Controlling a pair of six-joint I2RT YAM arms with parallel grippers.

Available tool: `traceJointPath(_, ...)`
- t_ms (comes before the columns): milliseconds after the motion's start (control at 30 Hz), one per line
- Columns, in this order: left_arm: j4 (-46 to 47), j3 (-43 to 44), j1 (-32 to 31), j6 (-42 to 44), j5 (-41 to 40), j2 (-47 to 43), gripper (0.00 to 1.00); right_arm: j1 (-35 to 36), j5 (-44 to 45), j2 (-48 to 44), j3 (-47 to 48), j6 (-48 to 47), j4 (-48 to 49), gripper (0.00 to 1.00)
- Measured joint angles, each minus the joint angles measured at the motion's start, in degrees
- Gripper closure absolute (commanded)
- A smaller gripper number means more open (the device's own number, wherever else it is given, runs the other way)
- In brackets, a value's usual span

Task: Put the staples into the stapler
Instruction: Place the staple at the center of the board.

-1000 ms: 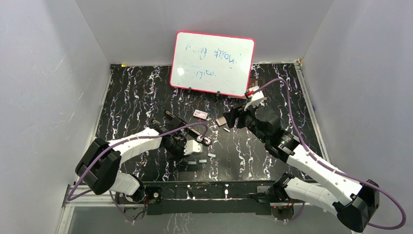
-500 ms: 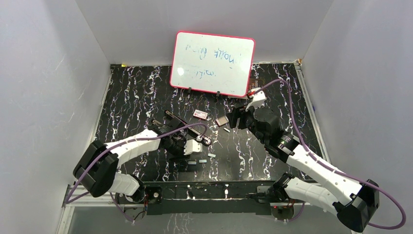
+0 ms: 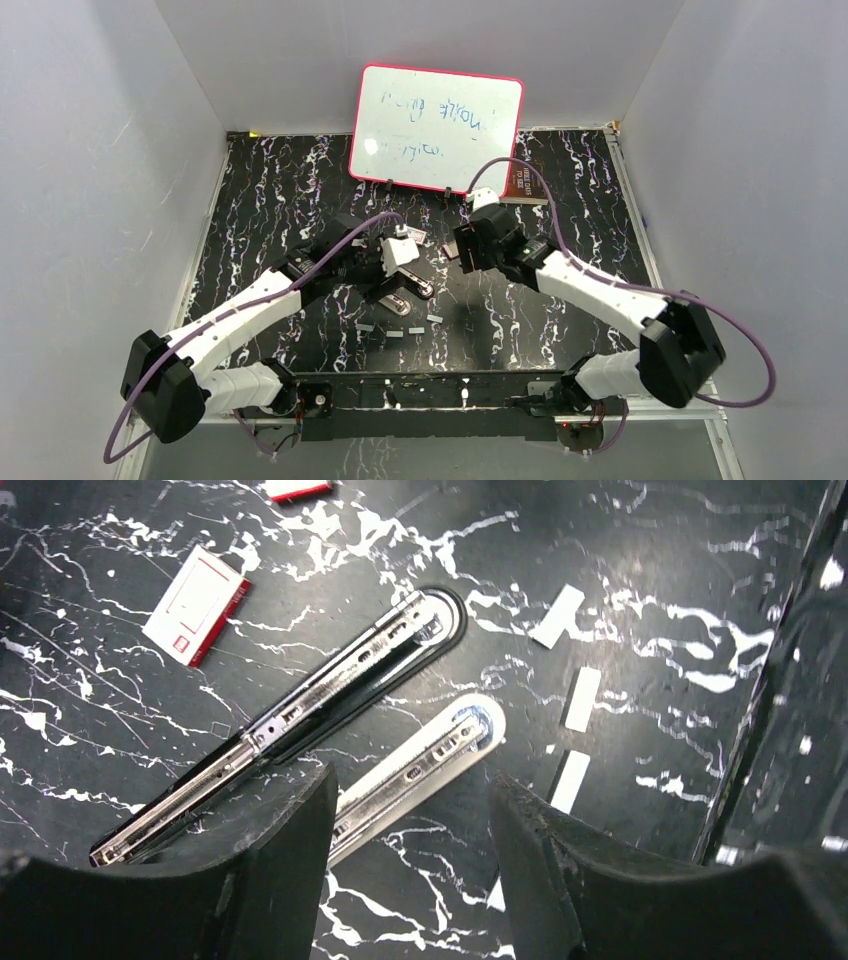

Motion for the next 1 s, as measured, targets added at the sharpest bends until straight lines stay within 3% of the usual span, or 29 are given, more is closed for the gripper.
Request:
traceJointPath(300,9.4,-1.5,0.5,-8.1,-1.0,0.0,0.42,-7.5,-12.7,15.1,7.5,-9.9,-3.1,0.29)
traceJointPath(467,11.4,-3.2,0.5,-9.8,-0.5,0.2,0.42,-8.4,-17.6,21.6,10.4,-14.2,-3.6,0.34)
traceJointPath(1000,11.9,-3.2,0.5,-10.2,0.9,1.4,0.43,-9.1,-22.3,28.8,12.9,-19.6,-4.5,0.51)
